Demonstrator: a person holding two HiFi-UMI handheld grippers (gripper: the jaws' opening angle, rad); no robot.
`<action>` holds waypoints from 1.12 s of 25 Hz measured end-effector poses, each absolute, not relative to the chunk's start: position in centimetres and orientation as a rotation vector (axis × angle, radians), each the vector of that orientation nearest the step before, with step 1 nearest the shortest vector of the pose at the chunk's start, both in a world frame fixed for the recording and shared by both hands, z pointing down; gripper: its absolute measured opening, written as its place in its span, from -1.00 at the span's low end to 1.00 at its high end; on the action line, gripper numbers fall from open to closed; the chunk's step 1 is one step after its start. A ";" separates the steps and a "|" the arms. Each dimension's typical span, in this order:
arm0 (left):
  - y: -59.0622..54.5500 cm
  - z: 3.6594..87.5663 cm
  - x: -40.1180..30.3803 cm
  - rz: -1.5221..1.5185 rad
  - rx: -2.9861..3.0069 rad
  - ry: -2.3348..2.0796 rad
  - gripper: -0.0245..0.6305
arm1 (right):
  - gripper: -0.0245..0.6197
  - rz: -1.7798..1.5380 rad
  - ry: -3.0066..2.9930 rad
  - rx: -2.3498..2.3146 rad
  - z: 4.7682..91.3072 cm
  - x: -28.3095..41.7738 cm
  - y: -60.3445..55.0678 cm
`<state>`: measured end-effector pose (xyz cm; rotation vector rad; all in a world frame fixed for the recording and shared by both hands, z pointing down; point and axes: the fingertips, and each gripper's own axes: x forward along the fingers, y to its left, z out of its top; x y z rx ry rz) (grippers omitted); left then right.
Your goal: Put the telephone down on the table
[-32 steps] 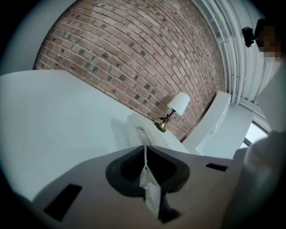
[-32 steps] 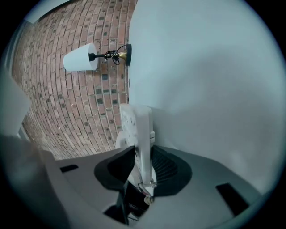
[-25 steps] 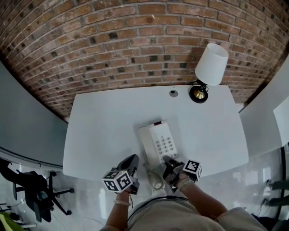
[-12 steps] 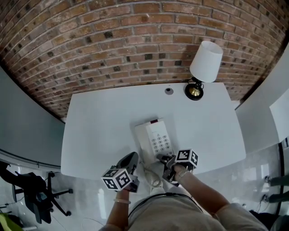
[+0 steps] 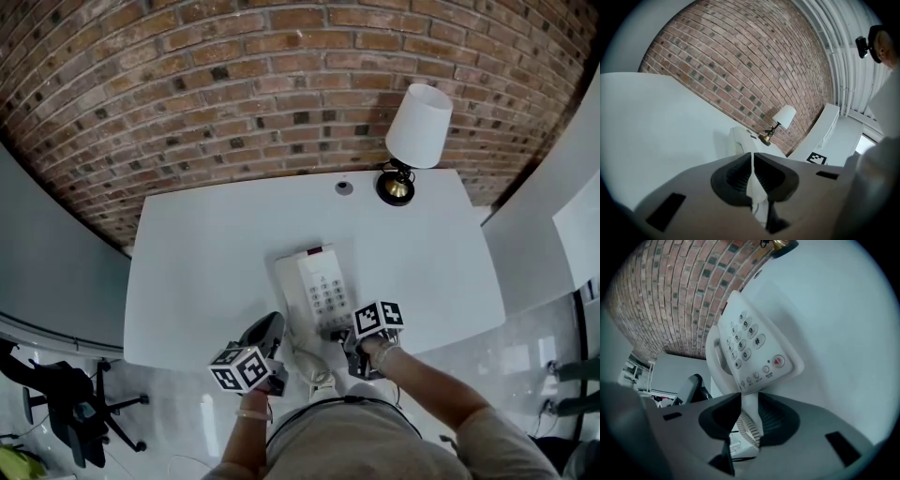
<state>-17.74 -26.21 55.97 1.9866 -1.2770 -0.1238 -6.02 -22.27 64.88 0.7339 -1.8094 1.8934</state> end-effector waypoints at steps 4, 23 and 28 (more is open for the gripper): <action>-26.2 55.9 -17.8 -0.113 1.994 -1.289 -0.86 | -0.67 1.865 -1.868 0.728 64.1 -5.6 -22.2; -23.6 52.2 -18.6 -0.043 2.028 -1.606 -0.89 | -0.90 1.196 -2.463 0.960 55.6 0.1 -24.4; -21.9 49.8 -18.0 -0.019 2.088 -1.734 -0.91 | -0.91 0.954 -2.559 1.062 52.8 2.4 -24.4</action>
